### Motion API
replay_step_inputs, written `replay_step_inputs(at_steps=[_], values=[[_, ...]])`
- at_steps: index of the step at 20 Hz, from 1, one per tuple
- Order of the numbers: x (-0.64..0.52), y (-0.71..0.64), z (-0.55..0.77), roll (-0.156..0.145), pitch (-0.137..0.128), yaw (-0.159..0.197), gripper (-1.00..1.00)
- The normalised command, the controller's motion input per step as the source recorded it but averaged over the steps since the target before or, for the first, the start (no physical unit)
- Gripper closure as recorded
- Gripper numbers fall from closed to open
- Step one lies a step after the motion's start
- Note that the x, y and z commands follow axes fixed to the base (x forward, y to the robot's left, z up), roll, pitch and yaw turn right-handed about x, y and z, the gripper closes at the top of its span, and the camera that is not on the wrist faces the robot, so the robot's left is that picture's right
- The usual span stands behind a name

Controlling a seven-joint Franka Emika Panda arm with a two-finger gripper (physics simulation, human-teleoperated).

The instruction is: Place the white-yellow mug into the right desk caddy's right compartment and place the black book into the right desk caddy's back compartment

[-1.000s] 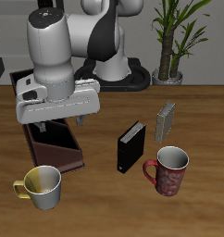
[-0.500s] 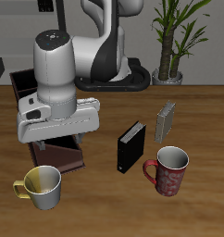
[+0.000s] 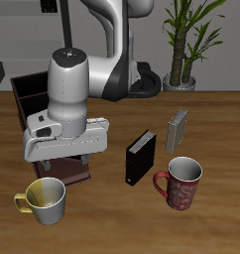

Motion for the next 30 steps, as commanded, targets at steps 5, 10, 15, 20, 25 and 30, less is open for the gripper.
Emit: replay_step_inputs(at_steps=[5,10,15,20,25,30], values=[[-0.10,0.01,-0.20,-0.002,-0.046,-0.013,-1.00],[-0.05,-0.09,-0.23,0.026,0.030,0.074,-1.00],[0.00,-0.16,-0.11,-0.029,0.022,0.033,-1.00],[-0.03,-0.06,-0.23,0.014,0.037,0.021,-1.00],[0.03,-0.12,-0.21,-0.017,0.029,0.013,-1.00],[0.08,-0.13,-0.20,-0.002,0.023,0.047,-1.00]])
